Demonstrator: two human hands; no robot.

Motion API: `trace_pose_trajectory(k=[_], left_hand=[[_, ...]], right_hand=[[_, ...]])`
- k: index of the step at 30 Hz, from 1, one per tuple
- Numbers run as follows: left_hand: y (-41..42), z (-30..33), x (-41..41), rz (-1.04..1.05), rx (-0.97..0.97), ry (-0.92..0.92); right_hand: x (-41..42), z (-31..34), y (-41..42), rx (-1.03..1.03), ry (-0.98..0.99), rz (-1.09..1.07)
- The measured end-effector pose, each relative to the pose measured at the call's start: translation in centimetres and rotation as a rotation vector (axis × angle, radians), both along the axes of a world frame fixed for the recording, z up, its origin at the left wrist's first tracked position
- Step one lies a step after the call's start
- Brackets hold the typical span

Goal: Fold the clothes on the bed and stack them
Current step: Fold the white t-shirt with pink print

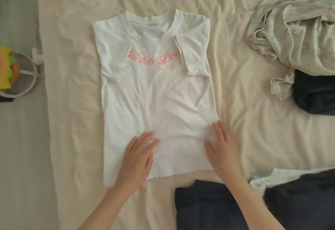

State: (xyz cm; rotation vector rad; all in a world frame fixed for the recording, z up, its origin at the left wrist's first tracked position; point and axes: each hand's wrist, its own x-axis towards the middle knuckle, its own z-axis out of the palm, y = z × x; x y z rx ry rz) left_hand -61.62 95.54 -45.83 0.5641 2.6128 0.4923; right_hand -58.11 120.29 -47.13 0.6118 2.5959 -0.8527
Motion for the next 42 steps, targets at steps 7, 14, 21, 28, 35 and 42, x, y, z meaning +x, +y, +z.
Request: trace_pose_trajectory(k=[7, 14, 21, 28, 35, 42], left_hand=[[-5.5, 2.1, -0.3, 1.077, 0.006, -0.155], [-7.8, 3.1, 0.0, 1.104, 0.138, -0.558], [-9.0, 6.9, 4.0, 1.35, 0.486, -0.865], [-10.6, 11.9, 1.6, 1.462, 0.621, -1.033], [-7.1, 15.2, -12.5, 1.422, 0.927, -0.903], [-5.6, 10.2, -20.7, 1.428, 0.912, -0.748]], right_hand=[[0.2, 2.6, 1.1, -0.256, -0.318, -0.644], [1.0, 3.6, 1.2, -0.461, -0.385, -0.905], [4.1, 7.3, 1.6, -0.551, -0.41, -1.153], [2.5, 13.3, 2.5, -0.71, -0.357, -1.22], [-11.0, 17.0, 4.1, -1.039, -0.154, -1.121], [-20.6, 11.5, 4.4, -1.02, -0.027, -0.962]])
